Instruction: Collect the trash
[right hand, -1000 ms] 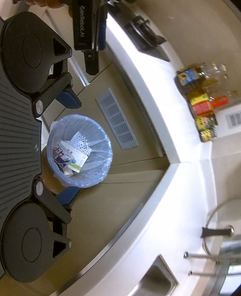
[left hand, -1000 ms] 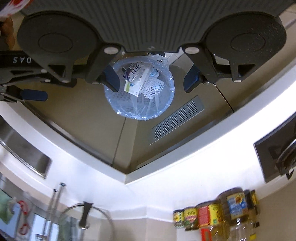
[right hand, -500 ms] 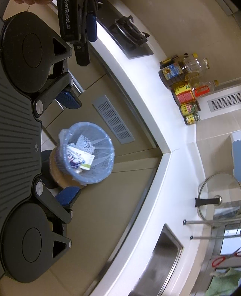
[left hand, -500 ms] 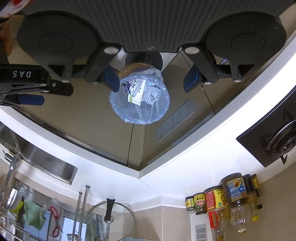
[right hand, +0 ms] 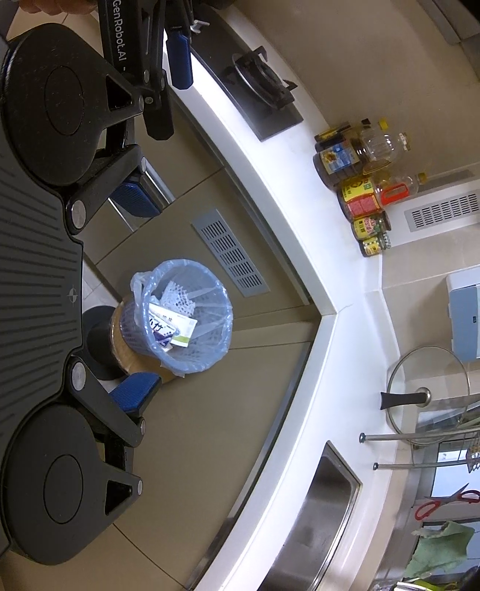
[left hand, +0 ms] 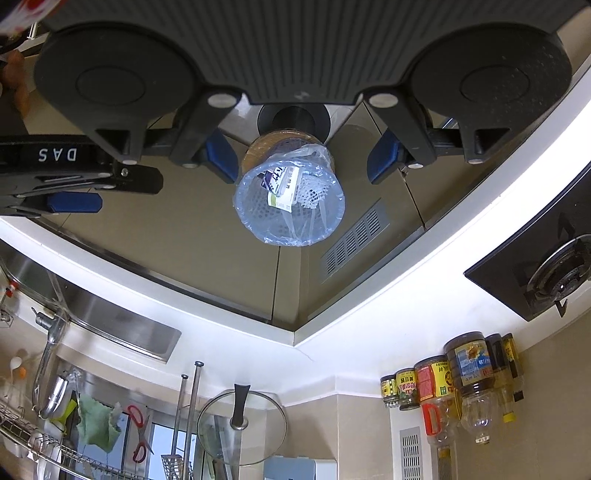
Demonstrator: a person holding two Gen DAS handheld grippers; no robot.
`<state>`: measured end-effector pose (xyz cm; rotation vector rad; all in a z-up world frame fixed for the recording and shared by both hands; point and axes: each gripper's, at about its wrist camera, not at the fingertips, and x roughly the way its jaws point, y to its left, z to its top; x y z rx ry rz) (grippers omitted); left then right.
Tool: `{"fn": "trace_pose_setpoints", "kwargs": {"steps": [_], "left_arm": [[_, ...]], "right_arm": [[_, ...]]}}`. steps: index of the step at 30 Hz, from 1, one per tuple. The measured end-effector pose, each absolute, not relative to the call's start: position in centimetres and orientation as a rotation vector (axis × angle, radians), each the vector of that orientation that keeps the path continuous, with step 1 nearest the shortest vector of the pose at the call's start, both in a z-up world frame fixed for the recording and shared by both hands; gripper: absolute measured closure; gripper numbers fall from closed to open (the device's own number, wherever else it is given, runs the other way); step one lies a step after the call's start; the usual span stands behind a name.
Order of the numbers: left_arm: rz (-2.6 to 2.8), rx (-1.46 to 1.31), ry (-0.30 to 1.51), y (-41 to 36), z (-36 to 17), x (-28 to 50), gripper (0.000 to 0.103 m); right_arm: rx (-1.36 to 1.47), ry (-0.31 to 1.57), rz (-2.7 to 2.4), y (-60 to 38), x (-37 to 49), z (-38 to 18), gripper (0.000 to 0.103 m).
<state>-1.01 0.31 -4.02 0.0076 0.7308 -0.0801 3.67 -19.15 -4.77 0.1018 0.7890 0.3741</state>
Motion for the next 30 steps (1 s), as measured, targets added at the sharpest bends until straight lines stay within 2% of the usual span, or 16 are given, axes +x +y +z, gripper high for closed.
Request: {"fn": "trace_pose_setpoints", "kwargs": {"steps": [30], "left_arm": [[-0.104,0.016,0.710,-0.1,-3.7,-1.7,0.026]], "right_arm": [[0.102,0.757,0.362,-19.8,2.3,-3.8,0.013]]}}
